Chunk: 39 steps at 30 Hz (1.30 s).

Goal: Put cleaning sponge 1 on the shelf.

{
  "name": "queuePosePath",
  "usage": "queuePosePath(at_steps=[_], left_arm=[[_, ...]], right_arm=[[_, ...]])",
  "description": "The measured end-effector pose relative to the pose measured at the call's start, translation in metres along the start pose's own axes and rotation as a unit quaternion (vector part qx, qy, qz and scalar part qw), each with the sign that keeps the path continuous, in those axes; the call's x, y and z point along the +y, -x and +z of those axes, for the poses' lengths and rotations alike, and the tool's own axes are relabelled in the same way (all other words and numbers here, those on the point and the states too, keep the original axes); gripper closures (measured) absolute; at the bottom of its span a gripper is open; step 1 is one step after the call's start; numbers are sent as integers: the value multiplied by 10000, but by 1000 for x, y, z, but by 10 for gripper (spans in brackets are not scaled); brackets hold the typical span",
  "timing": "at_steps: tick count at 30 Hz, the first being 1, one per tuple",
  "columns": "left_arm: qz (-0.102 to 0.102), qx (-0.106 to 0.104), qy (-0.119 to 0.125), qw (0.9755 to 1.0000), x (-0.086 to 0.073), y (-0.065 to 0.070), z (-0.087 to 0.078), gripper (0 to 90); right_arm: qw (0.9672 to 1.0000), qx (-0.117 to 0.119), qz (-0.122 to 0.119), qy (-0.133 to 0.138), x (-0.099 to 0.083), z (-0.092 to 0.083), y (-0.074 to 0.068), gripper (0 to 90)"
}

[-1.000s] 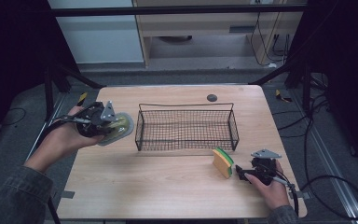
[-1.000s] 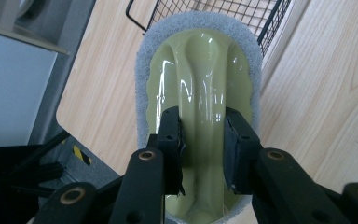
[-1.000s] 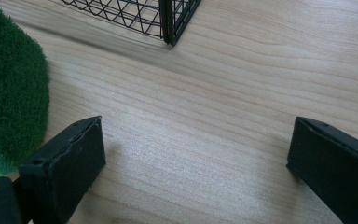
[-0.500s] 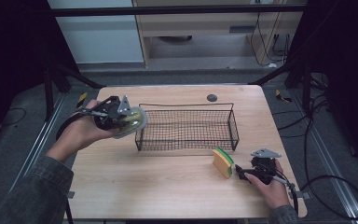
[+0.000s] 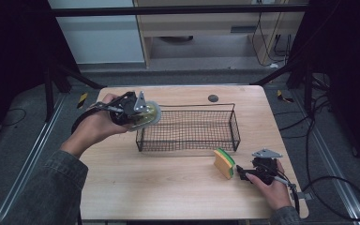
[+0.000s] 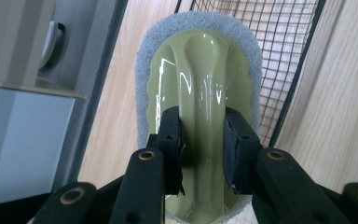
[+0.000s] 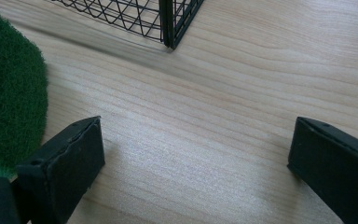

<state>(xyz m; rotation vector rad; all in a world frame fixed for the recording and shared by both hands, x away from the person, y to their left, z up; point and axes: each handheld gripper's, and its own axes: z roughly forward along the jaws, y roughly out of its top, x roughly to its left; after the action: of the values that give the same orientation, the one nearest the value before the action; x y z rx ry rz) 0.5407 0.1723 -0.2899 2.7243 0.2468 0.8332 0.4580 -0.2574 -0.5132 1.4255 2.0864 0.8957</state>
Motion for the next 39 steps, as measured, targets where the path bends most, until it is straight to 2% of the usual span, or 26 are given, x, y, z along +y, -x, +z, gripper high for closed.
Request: queuePosePath(at_steps=[7, 18, 22, 39], left_arm=[[57, -9, 54, 10000, 8, 0, 5, 709], [96, -24, -27, 9999, 12, -1, 17, 709], [81, -43, 31, 10000, 12, 0, 21, 709], [285, -79, 32, 9996, 15, 4, 47, 709]], right_arm=[[10000, -3, 0, -4, 1, 1, 0, 36], [10000, -2, 3, -4, 1, 1, 0, 36], [10000, 1, -12, -1, 1, 1, 0, 36], [10000, 12, -2, 3, 1, 1, 0, 36]])
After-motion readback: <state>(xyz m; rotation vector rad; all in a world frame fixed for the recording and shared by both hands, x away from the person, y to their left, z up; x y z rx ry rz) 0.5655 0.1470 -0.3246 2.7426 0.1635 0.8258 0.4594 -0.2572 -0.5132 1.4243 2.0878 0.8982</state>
